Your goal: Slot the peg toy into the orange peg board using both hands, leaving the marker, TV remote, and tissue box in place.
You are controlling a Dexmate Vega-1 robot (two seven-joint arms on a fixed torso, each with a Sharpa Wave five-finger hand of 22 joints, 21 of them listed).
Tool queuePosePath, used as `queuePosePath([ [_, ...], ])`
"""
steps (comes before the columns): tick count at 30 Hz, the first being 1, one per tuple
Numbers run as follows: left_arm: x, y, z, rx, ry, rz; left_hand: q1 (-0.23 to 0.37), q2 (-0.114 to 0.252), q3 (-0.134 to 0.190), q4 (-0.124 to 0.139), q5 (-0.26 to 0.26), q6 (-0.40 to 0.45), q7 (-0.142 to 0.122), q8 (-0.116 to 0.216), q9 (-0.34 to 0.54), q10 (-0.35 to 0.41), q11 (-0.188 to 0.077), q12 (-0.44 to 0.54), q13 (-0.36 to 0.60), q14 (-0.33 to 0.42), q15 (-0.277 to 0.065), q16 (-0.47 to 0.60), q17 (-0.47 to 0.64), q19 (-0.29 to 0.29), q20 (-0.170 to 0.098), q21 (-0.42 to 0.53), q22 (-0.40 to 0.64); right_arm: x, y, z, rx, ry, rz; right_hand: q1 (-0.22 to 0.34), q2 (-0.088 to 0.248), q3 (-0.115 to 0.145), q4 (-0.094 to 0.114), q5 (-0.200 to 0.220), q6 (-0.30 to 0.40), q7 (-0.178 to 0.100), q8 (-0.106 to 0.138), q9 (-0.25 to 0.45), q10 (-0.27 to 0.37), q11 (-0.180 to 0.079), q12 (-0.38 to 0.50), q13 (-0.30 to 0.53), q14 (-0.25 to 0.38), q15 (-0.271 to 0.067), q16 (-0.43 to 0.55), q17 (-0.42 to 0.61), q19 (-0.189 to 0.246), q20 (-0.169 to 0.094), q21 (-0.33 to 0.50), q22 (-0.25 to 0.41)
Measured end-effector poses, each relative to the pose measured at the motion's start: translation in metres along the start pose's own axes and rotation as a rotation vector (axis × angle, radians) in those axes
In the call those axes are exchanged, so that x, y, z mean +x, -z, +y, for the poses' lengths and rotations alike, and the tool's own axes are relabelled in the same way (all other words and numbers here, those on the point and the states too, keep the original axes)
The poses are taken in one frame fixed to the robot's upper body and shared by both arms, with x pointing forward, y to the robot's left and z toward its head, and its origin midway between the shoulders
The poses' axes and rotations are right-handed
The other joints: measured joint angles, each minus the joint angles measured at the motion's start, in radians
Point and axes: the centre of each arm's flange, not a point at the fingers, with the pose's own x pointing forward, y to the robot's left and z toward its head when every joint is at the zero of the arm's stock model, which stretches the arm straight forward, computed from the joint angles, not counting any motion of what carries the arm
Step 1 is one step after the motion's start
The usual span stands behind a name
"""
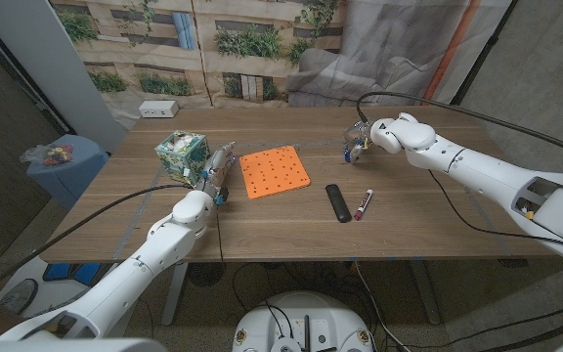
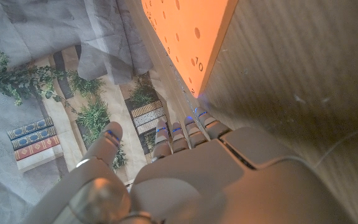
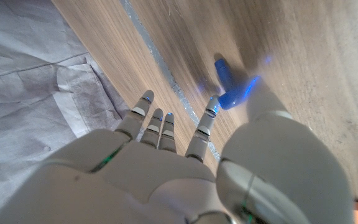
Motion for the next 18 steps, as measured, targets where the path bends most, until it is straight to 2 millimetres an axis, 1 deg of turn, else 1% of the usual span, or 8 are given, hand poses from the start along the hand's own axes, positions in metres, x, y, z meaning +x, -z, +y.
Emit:
queuePosePath([
  [2, 0.0006, -0.0002, -0.0001, 0.0, 0.0, 0.0, 0.0, 0.0, 0.0, 0.0, 0.0, 0.0, 0.0, 0.0, 0.0, 0.0, 0.0, 0.0, 0.0, 0.0, 0.0, 0.0, 0.0, 0.0, 0.0, 0.0, 0.0, 0.0005, -0.0005, 0.0005, 0.0, 0.002, -0.002, 0.008, 0.008, 0.0, 0.0, 0.0, 0.007, 0.0, 0.005, 0.004, 0.004, -0.004, 0.0, 0.0, 0.003, -0.004, 0.004, 0.0, 0.003, -0.003, 0.001, 0.0],
  [6, 0.0016, 0.0004, -0.0001, -0.001, 0.001, 0.002, 0.0, 0.0, 0.0, 0.0, 0.0, 0.0, 0.0, 0.0, 0.0, 0.0, 0.0, 0.0, 0.0, 0.0, 0.0, 0.0, 0.0, 0.0, 0.0, 0.0, 0.0, 0.001, -0.0005, 0.0004, -0.001, 0.007, -0.003, 0.008, 0.008, 0.0, 0.0, 0.0, 0.017, 0.0, 0.009, 0.005, 0.011, -0.011, 0.0, 0.005, 0.007, -0.007, 0.004, 0.0, 0.007, -0.007, 0.001, 0.0],
  [7, 0.0021, 0.0004, -0.0001, -0.001, 0.001, 0.002, 0.0, 0.0, 0.0, 0.0, 0.0, 0.0, 0.0, 0.0, 0.0, 0.0, 0.0, 0.0, 0.0, 0.0, 0.0, 0.0, 0.0, 0.0, 0.0, 0.0, 0.0, 0.0012, -0.0005, 0.0005, -0.001, 0.009, -0.004, 0.019, -0.003, 0.0, 0.0, 0.0, 0.018, 0.001, 0.011, 0.007, 0.011, -0.011, 0.0, 0.005, 0.007, -0.007, 0.004, 0.0, 0.009, -0.008, 0.001, 0.0],
  [8, 0.0024, 0.0004, -0.0002, -0.001, 0.002, 0.002, 0.0, 0.0, 0.0, 0.0, 0.0, 0.0, 0.0, 0.0, 0.0, 0.0, 0.0, 0.0, 0.0, 0.0, 0.0, 0.0, 0.0, 0.0, 0.0, 0.0, 0.0, 0.0014, -0.0005, 0.0006, -0.001, 0.01, -0.004, 0.03, -0.004, 0.0, 0.0, 0.0, 0.025, 0.0, 0.016, 0.009, 0.011, -0.011, 0.0, 0.005, 0.007, -0.007, 0.004, 0.0, 0.009, -0.008, 0.001, 0.0],
  [10, 0.0032, 0.0008, -0.0004, -0.002, 0.002, 0.004, 0.0, 0.0, 0.0, 0.0, 0.0, 0.0, 0.0, 0.0, 0.0, 0.0, 0.0, 0.0, 0.0, 0.0, 0.0, 0.0, 0.0, 0.0, 0.0, 0.0, 0.0, 0.0018, -0.0004, 0.0009, 0.0, 0.012, -0.005, 0.03, -0.004, 0.0, 0.0, 0.0, 0.03, 0.002, 0.02, 0.009, 0.014, -0.014, 0.0, 0.005, 0.007, -0.014, 0.008, 0.0, 0.012, -0.005, 0.001, 0.0],
  [13, 0.0041, 0.0009, -0.0005, -0.002, 0.002, 0.005, 0.0, 0.0, 0.0, 0.0, 0.0, 0.0, 0.0, 0.0, 0.0, 0.0, 0.0, 0.0, 0.0, 0.0, 0.0, 0.0, 0.0, 0.0, 0.0, 0.0, 0.0, 0.0022, -0.0003, 0.0008, -0.001, 0.015, -0.005, 0.03, -0.004, 0.0, 0.0, -0.004, 0.044, 0.002, 0.029, 0.013, 0.016, -0.016, 0.0, 0.005, 0.01, -0.018, 0.008, 0.004, 0.02, -0.012, 0.001, 0.0],
  [15, 0.0047, 0.001, -0.0006, -0.002, 0.002, 0.005, 0.0, 0.0, 0.0, 0.0, 0.0, 0.0, 0.0, 0.0, 0.0, 0.0, 0.0, 0.0, 0.0, 0.0, 0.0, 0.0, 0.0, 0.0, 0.0, 0.0, 0.0, 0.0025, -0.0001, 0.0005, -0.001, 0.019, -0.005, 0.025, 0.001, 0.0, 0.0, -0.004, 0.061, 0.001, 0.038, 0.017, 0.023, -0.023, 0.0, 0.005, 0.014, -0.022, 0.008, 0.004, 0.021, -0.013, 0.001, 0.0],
  [18, 0.0053, 0.0012, -0.0006, -0.002, 0.002, 0.006, 0.0, 0.0, 0.0, 0.0, 0.0, 0.0, 0.0, 0.0, 0.0, 0.0, 0.0, 0.0, 0.0, 0.0, 0.0, 0.0, 0.0, 0.0, 0.0, 0.0, 0.0, 0.0029, 0.0002, 0.0008, -0.001, 0.021, -0.005, 0.033, 0.009, 0.0, 0.0, -0.004, 0.069, -0.002, 0.044, 0.018, 0.029, -0.029, 0.004, 0.005, 0.019, -0.027, 0.008, 0.007, 0.025, -0.017, 0.001, 0.0],
])
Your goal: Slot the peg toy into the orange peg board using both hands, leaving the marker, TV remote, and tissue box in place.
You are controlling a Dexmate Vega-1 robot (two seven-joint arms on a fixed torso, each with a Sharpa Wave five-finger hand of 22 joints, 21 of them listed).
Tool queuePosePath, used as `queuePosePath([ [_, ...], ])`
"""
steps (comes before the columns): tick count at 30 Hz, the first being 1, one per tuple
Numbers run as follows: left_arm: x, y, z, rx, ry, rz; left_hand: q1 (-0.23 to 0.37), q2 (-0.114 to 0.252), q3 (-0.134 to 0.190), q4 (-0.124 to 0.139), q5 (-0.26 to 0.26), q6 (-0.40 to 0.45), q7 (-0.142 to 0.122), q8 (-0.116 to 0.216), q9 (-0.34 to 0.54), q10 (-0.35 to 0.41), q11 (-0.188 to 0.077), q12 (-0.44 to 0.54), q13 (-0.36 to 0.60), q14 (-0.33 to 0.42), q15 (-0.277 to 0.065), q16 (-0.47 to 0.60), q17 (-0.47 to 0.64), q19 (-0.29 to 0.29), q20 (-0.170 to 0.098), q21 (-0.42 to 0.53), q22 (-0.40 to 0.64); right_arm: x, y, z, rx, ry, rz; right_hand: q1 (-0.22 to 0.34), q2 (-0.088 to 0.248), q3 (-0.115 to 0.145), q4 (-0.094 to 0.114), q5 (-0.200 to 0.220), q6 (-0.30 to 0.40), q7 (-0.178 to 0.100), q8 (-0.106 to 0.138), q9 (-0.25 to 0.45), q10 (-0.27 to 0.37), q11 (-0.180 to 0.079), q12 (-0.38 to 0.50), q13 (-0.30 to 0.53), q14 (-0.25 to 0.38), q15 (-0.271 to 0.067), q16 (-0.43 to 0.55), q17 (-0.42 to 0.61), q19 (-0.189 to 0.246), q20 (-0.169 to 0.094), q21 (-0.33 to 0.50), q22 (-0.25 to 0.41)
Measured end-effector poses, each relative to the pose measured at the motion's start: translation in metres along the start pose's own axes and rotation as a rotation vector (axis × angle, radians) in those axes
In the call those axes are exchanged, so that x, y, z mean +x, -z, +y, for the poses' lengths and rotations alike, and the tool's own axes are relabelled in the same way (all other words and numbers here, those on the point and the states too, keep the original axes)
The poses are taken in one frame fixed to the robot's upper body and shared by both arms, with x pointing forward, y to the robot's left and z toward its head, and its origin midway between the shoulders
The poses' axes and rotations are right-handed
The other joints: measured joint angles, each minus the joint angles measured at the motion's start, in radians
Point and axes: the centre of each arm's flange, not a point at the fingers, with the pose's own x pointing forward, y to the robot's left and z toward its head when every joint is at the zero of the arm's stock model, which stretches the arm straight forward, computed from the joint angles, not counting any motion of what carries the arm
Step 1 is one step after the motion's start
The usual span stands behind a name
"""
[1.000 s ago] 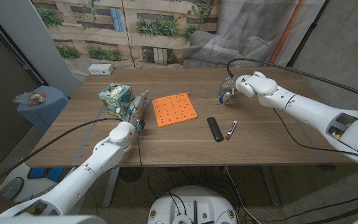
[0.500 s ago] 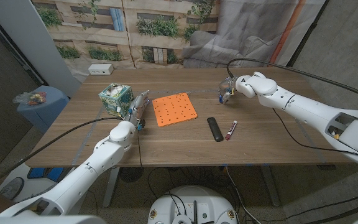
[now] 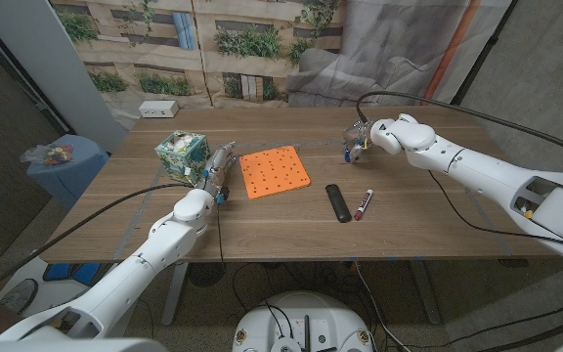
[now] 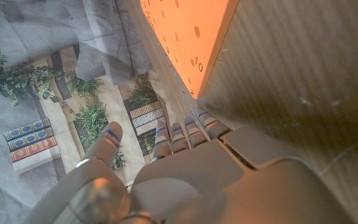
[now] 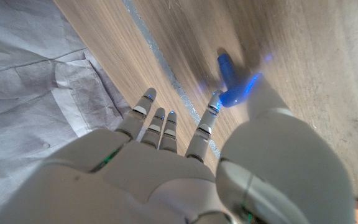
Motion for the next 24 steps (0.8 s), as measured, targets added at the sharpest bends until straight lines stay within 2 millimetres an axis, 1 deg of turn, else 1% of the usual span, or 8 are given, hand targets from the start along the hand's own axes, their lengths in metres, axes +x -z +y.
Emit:
queuePosePath([
  [4, 0.001, -0.0001, -0.0004, -0.001, 0.001, 0.0, 0.0, 0.0, 0.0, 0.0, 0.0, 0.0, 0.0, 0.0, 0.0, 0.0, 0.0, 0.0, 0.0, 0.0, 0.0, 0.0, 0.0, 0.0, 0.0, 0.0, 0.0, 0.0002, 0.0001, -0.0001, 0.001, 0.004, -0.001, 0.0, 0.0, 0.0, 0.0, 0.0, 0.021, 0.003, 0.012, 0.004, 0.007, -0.007, 0.0, -0.002, 0.004, -0.004, 0.007, 0.002, 0.005, -0.005, 0.0, 0.0],
  [7, 0.0016, 0.0003, -0.0007, -0.001, 0.002, 0.001, 0.0, 0.0, 0.0, 0.0, 0.0, 0.0, 0.0, 0.0, 0.0, 0.0, 0.0, 0.0, 0.0, 0.0, 0.0, 0.0, 0.0, 0.0, 0.0, 0.0, 0.0, 0.0004, 0.0003, -0.0003, 0.003, 0.009, -0.001, 0.0, 0.0, 0.0, 0.0, 0.0, 0.031, 0.0, 0.016, 0.008, 0.011, -0.011, 0.0, -0.003, 0.007, -0.007, 0.011, 0.002, 0.009, -0.002, 0.0, 0.0],
  [9, 0.0019, 0.0003, -0.0007, -0.001, 0.002, 0.001, 0.0, 0.0, 0.0, 0.0, 0.0, 0.0, 0.0, 0.0, 0.0, 0.0, 0.0, 0.0, 0.0, 0.0, 0.0, 0.0, 0.0, 0.0, 0.0, 0.0, 0.0, 0.0004, 0.0002, -0.0005, 0.005, 0.011, -0.002, 0.0, 0.0, 0.0, 0.0, 0.0, 0.041, 0.003, 0.025, 0.009, 0.014, -0.014, 0.0, -0.003, 0.007, -0.007, 0.011, 0.005, 0.016, -0.002, 0.0, 0.0],
  [10, 0.0021, 0.0002, -0.0007, -0.001, 0.002, 0.001, 0.0, 0.0, 0.0, 0.0, 0.0, 0.0, 0.0, 0.0, 0.0, 0.0, 0.0, 0.0, 0.0, 0.0, 0.0, 0.0, 0.0, 0.0, 0.0, 0.0, 0.0, 0.0004, 0.0001, -0.0006, 0.006, 0.012, -0.002, 0.0, 0.0, 0.0, 0.0, 0.0, 0.048, 0.002, 0.029, 0.011, 0.018, -0.018, 0.0, -0.003, 0.014, -0.014, 0.011, 0.006, 0.02, -0.005, 0.0, 0.0],
  [11, 0.0021, 0.0001, -0.0008, -0.001, 0.003, 0.001, 0.0, 0.0, 0.0, 0.0, 0.0, 0.0, 0.0, 0.0, 0.0, 0.0, 0.0, 0.0, 0.0, 0.0, 0.0, 0.0, 0.0, 0.0, 0.0, 0.0, 0.0, 0.0004, 0.0001, -0.0008, 0.007, 0.013, -0.002, 0.007, 0.007, 0.0, 0.0, 0.0, 0.052, 0.003, 0.031, 0.011, 0.018, -0.018, 0.0, -0.003, 0.014, -0.014, 0.011, 0.007, 0.02, -0.005, 0.0, 0.0],
  [17, 0.0025, -0.0001, -0.0008, -0.001, 0.003, -0.001, 0.003, -0.003, 0.0, 0.0, 0.0, 0.0, 0.0, 0.0, 0.0, 0.0, 0.0, 0.0, 0.0, 0.0, 0.0, 0.0, 0.0, 0.0, 0.0, 0.0, 0.0, -0.001, 0.0012, -0.0019, 0.022, 0.022, 0.002, 0.01, 0.01, 0.0, 0.0, -0.003, 0.071, 0.008, 0.049, 0.018, 0.023, -0.023, 0.004, -0.003, 0.019, -0.02, 0.018, 0.01, 0.025, -0.011, 0.0, 0.0],
  [22, 0.0026, -0.0006, -0.0012, -0.002, 0.006, -0.005, 0.004, -0.004, 0.0, 0.0, 0.0, 0.0, 0.0, 0.0, 0.0, 0.0, 0.0, 0.0, 0.0, 0.0, 0.0, 0.0, 0.0, 0.0, 0.0, 0.0, 0.0, -0.0033, 0.0028, -0.0023, 0.039, 0.029, 0.007, 0.012, 0.012, 0.0, 0.0, -0.003, 0.079, 0.015, 0.058, 0.022, 0.029, -0.029, 0.004, -0.003, 0.023, -0.023, 0.019, 0.011, 0.025, -0.011, 0.0, 0.0],
  [24, 0.0025, -0.0006, -0.0014, -0.001, 0.007, -0.005, 0.004, -0.004, 0.0, 0.0, 0.0, 0.0, 0.0, 0.0, 0.0, 0.0, 0.0, 0.0, 0.0, 0.0, 0.0, 0.0, 0.0, 0.0, 0.0, 0.0, 0.0, -0.0042, 0.0033, -0.0024, 0.046, 0.032, 0.008, 0.015, 0.015, 0.0, 0.0, -0.004, 0.08, 0.017, 0.058, 0.023, 0.032, -0.032, 0.004, -0.003, 0.027, -0.027, 0.019, 0.011, 0.03, -0.016, 0.0, 0.0],
])
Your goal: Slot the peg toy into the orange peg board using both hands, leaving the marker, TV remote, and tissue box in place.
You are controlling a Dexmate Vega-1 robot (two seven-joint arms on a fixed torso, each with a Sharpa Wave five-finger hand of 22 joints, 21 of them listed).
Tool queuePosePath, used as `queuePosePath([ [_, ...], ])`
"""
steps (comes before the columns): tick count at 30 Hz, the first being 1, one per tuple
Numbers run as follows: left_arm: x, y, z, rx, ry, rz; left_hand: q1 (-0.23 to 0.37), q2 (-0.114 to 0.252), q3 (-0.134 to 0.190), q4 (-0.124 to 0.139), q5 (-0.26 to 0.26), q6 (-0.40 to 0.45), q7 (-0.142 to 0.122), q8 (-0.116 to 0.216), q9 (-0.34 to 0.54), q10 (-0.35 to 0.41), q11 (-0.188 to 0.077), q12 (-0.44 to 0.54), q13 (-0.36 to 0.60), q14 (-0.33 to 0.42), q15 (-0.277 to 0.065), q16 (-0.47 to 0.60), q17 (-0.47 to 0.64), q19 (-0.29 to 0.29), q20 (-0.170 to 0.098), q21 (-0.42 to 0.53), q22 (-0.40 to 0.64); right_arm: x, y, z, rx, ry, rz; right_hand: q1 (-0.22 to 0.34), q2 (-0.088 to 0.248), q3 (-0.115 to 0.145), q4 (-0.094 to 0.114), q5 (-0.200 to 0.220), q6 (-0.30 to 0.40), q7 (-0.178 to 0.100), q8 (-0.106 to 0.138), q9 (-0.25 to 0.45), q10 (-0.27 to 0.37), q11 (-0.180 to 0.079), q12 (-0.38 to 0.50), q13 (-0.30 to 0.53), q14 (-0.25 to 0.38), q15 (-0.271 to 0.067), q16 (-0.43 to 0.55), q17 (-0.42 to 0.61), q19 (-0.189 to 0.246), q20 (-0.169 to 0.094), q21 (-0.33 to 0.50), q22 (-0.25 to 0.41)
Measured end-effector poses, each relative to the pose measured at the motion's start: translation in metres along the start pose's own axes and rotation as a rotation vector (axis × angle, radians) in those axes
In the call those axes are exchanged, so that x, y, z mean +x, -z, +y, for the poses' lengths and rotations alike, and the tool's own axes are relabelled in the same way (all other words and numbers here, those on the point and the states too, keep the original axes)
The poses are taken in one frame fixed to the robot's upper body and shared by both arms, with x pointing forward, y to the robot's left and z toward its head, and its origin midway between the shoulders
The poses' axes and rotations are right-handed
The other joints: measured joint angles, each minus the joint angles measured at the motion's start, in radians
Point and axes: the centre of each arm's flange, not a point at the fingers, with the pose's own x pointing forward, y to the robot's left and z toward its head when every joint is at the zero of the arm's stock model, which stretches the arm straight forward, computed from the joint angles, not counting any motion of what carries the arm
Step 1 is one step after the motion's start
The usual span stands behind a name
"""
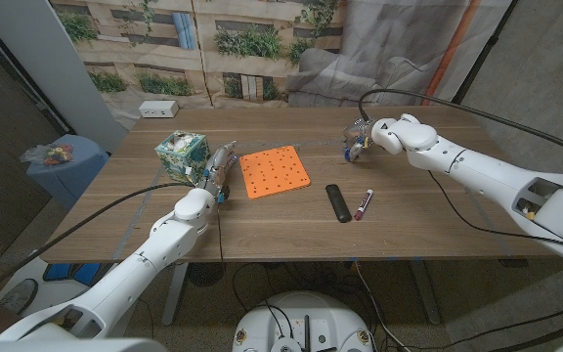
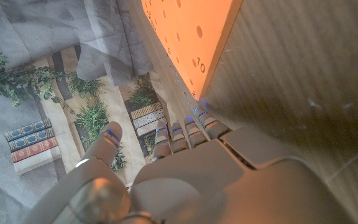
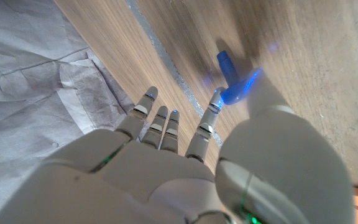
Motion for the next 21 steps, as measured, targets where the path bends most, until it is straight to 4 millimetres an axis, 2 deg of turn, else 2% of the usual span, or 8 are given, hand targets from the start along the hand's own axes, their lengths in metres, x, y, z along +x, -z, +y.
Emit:
queuePosePath([
  [10, -0.001, -0.005, -0.001, 0.013, 0.009, -0.011, 0.0, 0.0, 0.0, 0.0, 0.0, 0.0, 0.0, 0.0, 0.0, 0.0, 0.0, 0.0, 0.0, 0.0, 0.0, 0.0, 0.0, 0.0, 0.0, 0.0, 0.0, -0.008, 0.004, -0.003, 0.056, 0.025, 0.002, 0.003, 0.003, 0.0, 0.0, -0.003, 0.016, 0.016, 0.021, 0.0, 0.018, -0.01, 0.004, -0.005, 0.009, -0.009, 0.008, 0.005, 0.005, -0.005, 0.0, 0.0],
  [21, -0.003, -0.009, -0.003, 0.03, 0.019, -0.016, 0.005, 0.005, 0.0, 0.0, 0.0, 0.0, 0.0, 0.0, 0.0, 0.0, 0.0, 0.0, 0.0, 0.0, 0.0, 0.0, 0.0, 0.0, 0.0, 0.0, 0.0, -0.018, 0.007, -0.011, 0.122, 0.06, -0.003, 0.01, 0.01, -0.001, -0.001, 0.0, 0.027, 0.027, 0.023, 0.0, 0.023, -0.016, 0.004, -0.005, 0.009, -0.009, 0.008, 0.005, 0.016, -0.002, 0.0, 0.0],
])
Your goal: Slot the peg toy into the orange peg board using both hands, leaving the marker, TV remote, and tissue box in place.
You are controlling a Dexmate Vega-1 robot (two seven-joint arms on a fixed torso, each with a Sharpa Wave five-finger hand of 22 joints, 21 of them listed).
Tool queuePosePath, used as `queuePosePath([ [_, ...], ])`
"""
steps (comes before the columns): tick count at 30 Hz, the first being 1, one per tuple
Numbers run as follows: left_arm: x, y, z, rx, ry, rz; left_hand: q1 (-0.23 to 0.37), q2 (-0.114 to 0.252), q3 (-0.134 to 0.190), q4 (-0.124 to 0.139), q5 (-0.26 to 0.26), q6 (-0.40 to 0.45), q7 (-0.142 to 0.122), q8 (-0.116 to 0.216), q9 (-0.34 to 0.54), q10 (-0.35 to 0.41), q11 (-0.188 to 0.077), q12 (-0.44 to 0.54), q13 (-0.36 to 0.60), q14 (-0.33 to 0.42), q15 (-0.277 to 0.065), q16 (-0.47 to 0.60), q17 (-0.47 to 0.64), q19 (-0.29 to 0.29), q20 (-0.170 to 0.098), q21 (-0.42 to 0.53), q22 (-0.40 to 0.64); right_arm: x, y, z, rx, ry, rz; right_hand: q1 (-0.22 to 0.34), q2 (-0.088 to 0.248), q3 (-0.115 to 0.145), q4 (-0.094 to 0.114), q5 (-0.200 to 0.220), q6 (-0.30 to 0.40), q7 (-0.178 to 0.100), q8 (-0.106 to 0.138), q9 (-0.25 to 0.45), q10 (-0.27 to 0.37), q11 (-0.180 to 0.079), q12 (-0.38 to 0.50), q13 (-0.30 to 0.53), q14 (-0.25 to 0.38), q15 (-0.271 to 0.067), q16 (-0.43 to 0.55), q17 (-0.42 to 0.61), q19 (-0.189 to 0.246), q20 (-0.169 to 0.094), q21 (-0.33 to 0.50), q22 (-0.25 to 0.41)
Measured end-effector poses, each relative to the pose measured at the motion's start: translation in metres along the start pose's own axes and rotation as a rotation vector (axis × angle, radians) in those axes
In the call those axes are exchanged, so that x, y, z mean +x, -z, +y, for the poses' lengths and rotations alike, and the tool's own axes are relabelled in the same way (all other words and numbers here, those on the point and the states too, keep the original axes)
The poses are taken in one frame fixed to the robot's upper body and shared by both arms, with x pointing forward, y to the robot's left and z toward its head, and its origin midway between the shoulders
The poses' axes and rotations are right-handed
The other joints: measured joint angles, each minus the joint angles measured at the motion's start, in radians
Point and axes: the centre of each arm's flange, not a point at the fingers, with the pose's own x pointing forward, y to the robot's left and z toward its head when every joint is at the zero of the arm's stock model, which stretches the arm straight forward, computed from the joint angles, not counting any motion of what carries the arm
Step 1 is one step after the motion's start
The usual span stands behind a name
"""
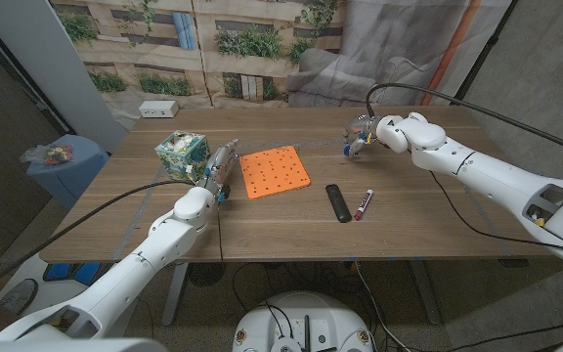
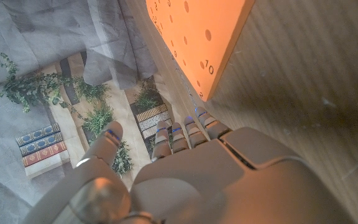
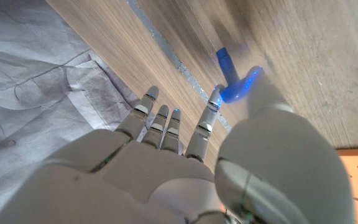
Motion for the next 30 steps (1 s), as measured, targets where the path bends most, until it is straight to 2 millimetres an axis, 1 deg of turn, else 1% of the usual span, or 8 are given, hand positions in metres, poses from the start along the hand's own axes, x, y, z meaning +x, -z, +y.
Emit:
queuePosePath([
  [1, 0.0, 0.0, 0.0, 0.003, 0.001, 0.001, 0.0, 0.0, 0.0, 0.0, 0.0, 0.0, 0.0, 0.0, 0.0, 0.0, 0.0, 0.0, 0.0, 0.0, 0.0, 0.0, 0.0, 0.0, 0.0, 0.0, 0.0, -0.001, 0.0, -0.001, 0.007, 0.003, -0.001, 0.0, 0.0, 0.0, 0.0, 0.0, 0.002, 0.002, 0.0, 0.0, 0.0, 0.0, 0.0, 0.0, 0.0, 0.0, 0.0, 0.0, 0.003, -0.003, 0.0, 0.0],
  [9, -0.005, -0.006, -0.001, 0.045, 0.022, 0.004, 0.0, 0.0, 0.0, 0.0, 0.0, 0.0, 0.0, 0.0, 0.0, 0.0, 0.0, 0.0, 0.0, 0.0, 0.0, 0.0, 0.0, 0.0, 0.0, 0.0, 0.0, -0.009, 0.002, -0.006, 0.072, 0.029, -0.002, 0.0, 0.0, 0.0, 0.0, 0.001, 0.002, 0.002, 0.0, 0.0, 0.0, 0.0, 0.0, 0.0, 0.0, 0.0, 0.0, 0.0, 0.003, -0.003, 0.0, 0.0],
  [11, -0.006, -0.008, -0.001, 0.056, 0.028, 0.005, 0.0, 0.0, 0.0, 0.0, 0.0, 0.0, 0.0, 0.0, 0.0, 0.0, 0.0, 0.0, 0.0, 0.0, 0.0, 0.0, 0.0, 0.0, 0.0, 0.0, 0.0, -0.012, 0.004, -0.008, 0.099, 0.037, 0.0, 0.0, 0.0, 0.0, 0.0, 0.004, 0.002, 0.002, 0.0, 0.0, 0.005, 0.005, 0.0, 0.0, 0.0, 0.0, 0.0, 0.0, 0.003, -0.003, 0.0, 0.0],
  [14, -0.008, -0.01, -0.001, 0.073, 0.035, 0.008, 0.0, 0.0, 0.0, 0.0, 0.0, 0.0, 0.0, 0.0, 0.0, 0.0, 0.0, 0.0, 0.0, 0.0, 0.0, 0.0, 0.0, 0.0, 0.0, 0.0, 0.0, -0.015, 0.005, -0.011, 0.128, 0.046, 0.004, 0.0, 0.0, 0.0, 0.0, 0.004, 0.004, 0.004, 0.0, 0.0, 0.005, 0.006, 0.0, -0.004, 0.0, 0.0, 0.0, 0.0, 0.003, -0.003, 0.0, 0.0],
  [23, -0.015, -0.024, -0.004, 0.162, 0.077, 0.007, 0.0, 0.0, 0.0, 0.0, 0.0, 0.0, 0.0, 0.0, 0.0, 0.0, 0.0, 0.0, 0.0, 0.0, 0.0, 0.0, 0.0, 0.0, 0.0, 0.0, 0.0, -0.025, 0.012, -0.015, 0.254, 0.072, 0.014, 0.0, 0.0, 0.0, 0.0, 0.004, 0.007, 0.007, 0.0, 0.0, 0.005, 0.006, 0.0, -0.004, 0.0, 0.0, 0.0, 0.005, 0.003, -0.003, 0.0, 0.0],
  [26, -0.017, -0.026, -0.005, 0.21, 0.093, 0.011, 0.0, 0.0, -0.004, 0.004, 0.0, 0.006, -0.006, 0.0, 0.0, 0.0, 0.0, 0.0, 0.0, 0.0, 0.0, 0.0, 0.005, 0.0, 0.0, 0.0, 0.0, -0.028, 0.013, -0.017, 0.294, 0.087, 0.016, 0.0, 0.0, -0.005, 0.004, 0.004, 0.007, 0.007, 0.0, 0.0, 0.011, 0.011, 0.0, -0.004, 0.0, 0.0, 0.0, 0.005, 0.003, -0.003, 0.0, 0.0],
  [28, -0.019, -0.031, -0.006, 0.241, 0.109, 0.006, 0.0, 0.0, 0.0, 0.008, 0.0, 0.006, -0.006, 0.0, 0.0, 0.001, -0.001, 0.0, 0.0, 0.0, 0.0, 0.0, 0.005, 0.0, 0.0, 0.0, 0.0, -0.03, 0.014, -0.018, 0.33, 0.096, 0.019, 0.0, 0.0, -0.004, 0.004, 0.004, 0.007, 0.007, 0.0, 0.0, 0.011, 0.011, 0.0, -0.004, 0.0, 0.0, 0.0, 0.005, 0.003, -0.003, 0.0, 0.0],
  [30, -0.021, -0.034, -0.006, 0.27, 0.119, 0.003, 0.0, 0.0, -0.004, 0.012, 0.0, 0.006, -0.006, 0.0, 0.0, 0.004, -0.004, 0.0, 0.0, 0.0, 0.0, 0.0, 0.005, 0.0, 0.0, 0.0, 0.0, -0.031, 0.015, -0.018, 0.354, 0.104, 0.02, 0.0, 0.0, -0.006, 0.003, 0.004, 0.012, 0.012, 0.0, 0.0, 0.011, 0.011, 0.0, -0.004, 0.0, 0.0, 0.0, 0.005, 0.003, -0.003, 0.0, 0.0],
])
